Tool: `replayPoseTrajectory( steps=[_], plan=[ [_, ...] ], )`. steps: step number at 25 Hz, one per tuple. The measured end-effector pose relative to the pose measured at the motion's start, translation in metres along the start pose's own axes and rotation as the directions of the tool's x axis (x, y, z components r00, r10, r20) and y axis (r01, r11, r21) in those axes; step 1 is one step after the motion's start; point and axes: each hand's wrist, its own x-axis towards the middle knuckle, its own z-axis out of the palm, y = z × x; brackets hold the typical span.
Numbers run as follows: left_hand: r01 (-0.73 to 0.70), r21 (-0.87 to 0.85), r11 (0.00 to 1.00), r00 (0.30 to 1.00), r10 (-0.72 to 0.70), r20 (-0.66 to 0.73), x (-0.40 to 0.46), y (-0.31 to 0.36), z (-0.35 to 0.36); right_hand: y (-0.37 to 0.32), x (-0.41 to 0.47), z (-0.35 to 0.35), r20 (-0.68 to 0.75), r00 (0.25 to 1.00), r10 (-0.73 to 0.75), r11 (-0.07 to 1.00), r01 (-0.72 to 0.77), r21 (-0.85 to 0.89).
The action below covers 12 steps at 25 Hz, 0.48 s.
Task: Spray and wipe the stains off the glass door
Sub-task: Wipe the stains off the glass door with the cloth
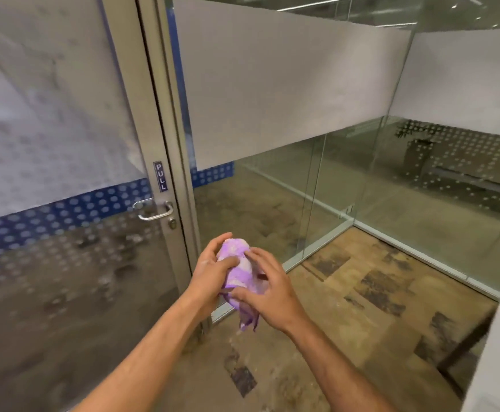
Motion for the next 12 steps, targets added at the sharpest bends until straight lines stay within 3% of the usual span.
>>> replayPoseTrajectory(
  steps=[3, 5, 8, 12],
  plan=[
    [0.003, 0.002, 1.000, 0.999, -0.003, -0.032, 0.005, 0.009, -0.054, -0.004, 0.028, 0.037, 0.001, 0.997, 0.072, 0.976, -0.070, 0.205],
    [0.024, -0.003, 1.000, 0.999, -0.024, -0.036, 0.009, 0.016, -0.088, -0.005, 0.051, 0.057, 0.129, 0.984, 0.124, 0.950, -0.155, 0.269],
    [0.030, -0.022, 0.999, 0.995, -0.032, -0.092, 0.019, 0.025, -0.136, -0.006, 0.088, 0.088, 0.384, 0.914, 0.132, 0.939, -0.240, 0.247],
    [0.005, 0.129, 0.992, 0.971, 0.026, -0.238, 0.038, 0.023, -0.199, -0.007, 0.138, 0.140, 0.501, 0.858, 0.110, 0.948, -0.243, 0.208]
  ],
)
